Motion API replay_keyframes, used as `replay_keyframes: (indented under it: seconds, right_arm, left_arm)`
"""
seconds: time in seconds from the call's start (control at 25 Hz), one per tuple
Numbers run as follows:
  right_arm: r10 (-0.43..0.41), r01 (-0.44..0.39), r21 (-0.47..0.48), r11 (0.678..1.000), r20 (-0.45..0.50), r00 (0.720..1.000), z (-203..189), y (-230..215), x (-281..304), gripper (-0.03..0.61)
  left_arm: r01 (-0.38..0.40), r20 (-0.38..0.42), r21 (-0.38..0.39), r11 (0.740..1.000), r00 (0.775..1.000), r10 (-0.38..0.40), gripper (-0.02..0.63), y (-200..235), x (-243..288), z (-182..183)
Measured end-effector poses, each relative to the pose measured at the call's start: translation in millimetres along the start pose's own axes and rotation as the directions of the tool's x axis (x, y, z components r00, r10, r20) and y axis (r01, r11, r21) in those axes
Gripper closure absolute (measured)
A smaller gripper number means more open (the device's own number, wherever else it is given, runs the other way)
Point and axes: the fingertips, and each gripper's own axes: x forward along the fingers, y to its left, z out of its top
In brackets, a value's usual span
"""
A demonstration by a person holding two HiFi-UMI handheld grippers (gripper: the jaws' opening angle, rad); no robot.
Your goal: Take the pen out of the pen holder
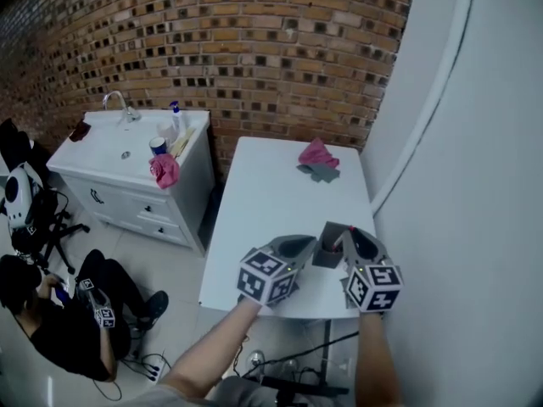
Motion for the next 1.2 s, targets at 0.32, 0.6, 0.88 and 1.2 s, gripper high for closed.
replay_keyframes:
  seconds: [0.32,0.6,0.88,1.2]
  right_arm:
    - [0.11,-0.128,0.135,0.983,0.13,0.985,33,8,-47,0.514]
    - [0.168,-0.202,0.144,0.969,0.22,0.961,44,16,-77,0.514]
    - [0.214,-0.264,0.146,0.953,0.286,0.934,67,27,-96,0.514]
    - [0.241,-0.298,0.145,0.943,0.317,0.917,78,35,-98,0.515]
  left_arm:
    - [0.034,0.031,0.034,0.999,0.999,-0.035,0.606,-30,-12,26]
    - [0.056,0.067,0.054,0.997,0.996,-0.06,0.606,-50,-27,43]
    - [0.054,0.095,0.072,0.996,0.994,-0.061,0.606,-55,-41,57]
    - [0.041,0.103,0.085,0.995,0.993,-0.05,0.606,-54,-48,65]
